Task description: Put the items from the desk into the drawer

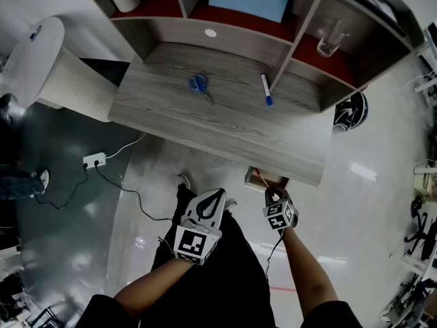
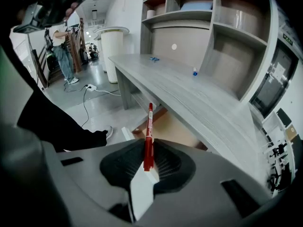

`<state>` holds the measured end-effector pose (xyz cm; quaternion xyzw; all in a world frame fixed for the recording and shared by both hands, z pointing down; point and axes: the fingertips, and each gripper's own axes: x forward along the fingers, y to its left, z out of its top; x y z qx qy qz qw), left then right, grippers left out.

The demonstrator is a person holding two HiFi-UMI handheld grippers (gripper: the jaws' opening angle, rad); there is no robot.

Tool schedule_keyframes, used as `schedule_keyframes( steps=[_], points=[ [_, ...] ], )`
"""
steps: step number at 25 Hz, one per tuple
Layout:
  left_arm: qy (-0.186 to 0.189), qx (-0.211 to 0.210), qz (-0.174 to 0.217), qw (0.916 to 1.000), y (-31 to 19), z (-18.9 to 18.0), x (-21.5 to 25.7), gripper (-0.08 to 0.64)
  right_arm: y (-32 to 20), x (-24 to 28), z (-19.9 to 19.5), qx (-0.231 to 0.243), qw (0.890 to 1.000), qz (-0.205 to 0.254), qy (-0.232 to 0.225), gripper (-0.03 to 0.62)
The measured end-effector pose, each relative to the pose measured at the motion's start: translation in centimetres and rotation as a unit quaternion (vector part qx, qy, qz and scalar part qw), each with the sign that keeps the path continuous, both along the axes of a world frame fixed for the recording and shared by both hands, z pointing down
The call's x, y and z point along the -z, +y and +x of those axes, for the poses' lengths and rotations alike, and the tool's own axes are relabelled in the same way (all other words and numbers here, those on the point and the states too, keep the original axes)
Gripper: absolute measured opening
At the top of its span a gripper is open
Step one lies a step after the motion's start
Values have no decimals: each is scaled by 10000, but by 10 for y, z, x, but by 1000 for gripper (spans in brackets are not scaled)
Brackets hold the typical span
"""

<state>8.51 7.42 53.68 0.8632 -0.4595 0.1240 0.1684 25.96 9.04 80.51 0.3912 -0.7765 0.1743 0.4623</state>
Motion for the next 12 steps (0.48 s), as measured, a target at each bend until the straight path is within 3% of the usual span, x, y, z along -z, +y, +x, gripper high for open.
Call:
schedule_keyframes(
  steps=[12],
  points=[
    [-131,25,-53,9999,-8,2,-9,3,-14,-49,14,-188,9990,-249,309,72]
  ],
)
